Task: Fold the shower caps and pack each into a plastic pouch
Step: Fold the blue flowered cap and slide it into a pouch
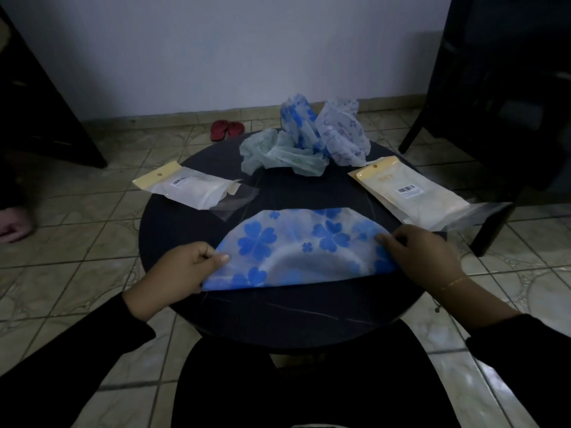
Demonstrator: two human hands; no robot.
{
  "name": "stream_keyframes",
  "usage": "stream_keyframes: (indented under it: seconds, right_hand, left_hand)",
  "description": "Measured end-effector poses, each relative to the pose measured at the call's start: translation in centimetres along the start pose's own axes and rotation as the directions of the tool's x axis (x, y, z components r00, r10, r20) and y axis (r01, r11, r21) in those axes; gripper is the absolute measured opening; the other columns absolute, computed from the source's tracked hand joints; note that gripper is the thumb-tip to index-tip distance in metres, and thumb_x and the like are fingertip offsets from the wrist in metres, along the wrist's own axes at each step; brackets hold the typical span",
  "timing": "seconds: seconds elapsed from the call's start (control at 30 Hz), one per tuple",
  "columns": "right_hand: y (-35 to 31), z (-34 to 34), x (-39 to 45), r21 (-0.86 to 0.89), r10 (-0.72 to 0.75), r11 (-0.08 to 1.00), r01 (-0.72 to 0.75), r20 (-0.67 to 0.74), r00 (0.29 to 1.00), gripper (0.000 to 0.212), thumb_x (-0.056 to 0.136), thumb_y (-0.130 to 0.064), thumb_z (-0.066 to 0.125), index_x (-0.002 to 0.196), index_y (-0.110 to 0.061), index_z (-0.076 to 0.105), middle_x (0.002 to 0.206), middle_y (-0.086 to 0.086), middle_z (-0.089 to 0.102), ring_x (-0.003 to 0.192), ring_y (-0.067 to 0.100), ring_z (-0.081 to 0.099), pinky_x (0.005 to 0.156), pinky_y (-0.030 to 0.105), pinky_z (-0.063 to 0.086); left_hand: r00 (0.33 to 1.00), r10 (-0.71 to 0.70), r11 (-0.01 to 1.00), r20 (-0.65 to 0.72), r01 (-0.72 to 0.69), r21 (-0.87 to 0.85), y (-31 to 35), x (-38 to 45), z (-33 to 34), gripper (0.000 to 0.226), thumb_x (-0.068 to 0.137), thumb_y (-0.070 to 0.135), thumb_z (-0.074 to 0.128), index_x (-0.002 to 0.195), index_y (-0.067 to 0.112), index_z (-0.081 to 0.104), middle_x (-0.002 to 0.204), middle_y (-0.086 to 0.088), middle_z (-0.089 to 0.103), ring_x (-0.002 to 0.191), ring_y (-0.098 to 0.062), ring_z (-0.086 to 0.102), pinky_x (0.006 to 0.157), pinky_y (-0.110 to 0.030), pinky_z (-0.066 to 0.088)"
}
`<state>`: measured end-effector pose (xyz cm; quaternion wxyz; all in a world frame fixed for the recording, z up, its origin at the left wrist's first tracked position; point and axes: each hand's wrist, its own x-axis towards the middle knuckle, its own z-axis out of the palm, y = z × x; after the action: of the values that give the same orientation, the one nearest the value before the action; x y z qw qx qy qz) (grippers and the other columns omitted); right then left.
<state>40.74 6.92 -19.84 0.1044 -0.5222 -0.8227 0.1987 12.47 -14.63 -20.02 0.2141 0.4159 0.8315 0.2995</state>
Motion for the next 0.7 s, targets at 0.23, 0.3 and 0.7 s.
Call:
stream_keyframes:
  seconds: [0.23,0.3,0.7]
  right_hand:
    - [-1.3,0.8,-1.0,-0.234,-0.032,0.972,-0.015,-0.196,0.980,0.041,0.090,-0.044,0.053,0.119,-0.016,0.049,0.110,0.010,0.061,0.099,0.029,0.059,0.081,0.039,0.049]
    - [-1.6,0.9,-1.3,-0.280,-0.217,0.951,0.128,-0.315,0.924,0.040,0.087,-0.035,0.059,0.120,-0.013,0.052,0.112,0.013,0.058,0.099,0.030,0.057,0.078,0.039,0.046]
    - [-5.2,4.1,1.7,-0.243,-0.325,0.874,0.421,0.351,0.878,0.061,0.096,-0.056,0.016,0.150,-0.031,0.001,0.158,-0.009,-0.008,0.145,0.011,-0.010,0.117,0.046,-0.002]
  left_hand:
    - [0.986,0.013,0.835,-0.165,0.080,0.545,1.8,-0.4,0.2,0.030,0.085,0.051,0.057,0.097,0.024,0.057,0.085,0.005,0.064,0.077,-0.014,0.062,0.065,-0.030,0.042]
    - [0.928,0.247,0.762,-0.278,-0.009,0.647,2.6,-0.6,0.3,0.033,0.085,0.043,0.058,0.111,0.021,0.058,0.098,-0.001,0.064,0.087,-0.021,0.062,0.074,-0.035,0.042]
    - [0.877,0.282,0.688,0.388,-0.467,0.555,5.2,5.2,6.5,0.107,0.059,0.090,-0.009,0.150,0.034,-0.002,0.159,0.010,-0.008,0.145,-0.017,-0.014,0.116,-0.036,-0.007]
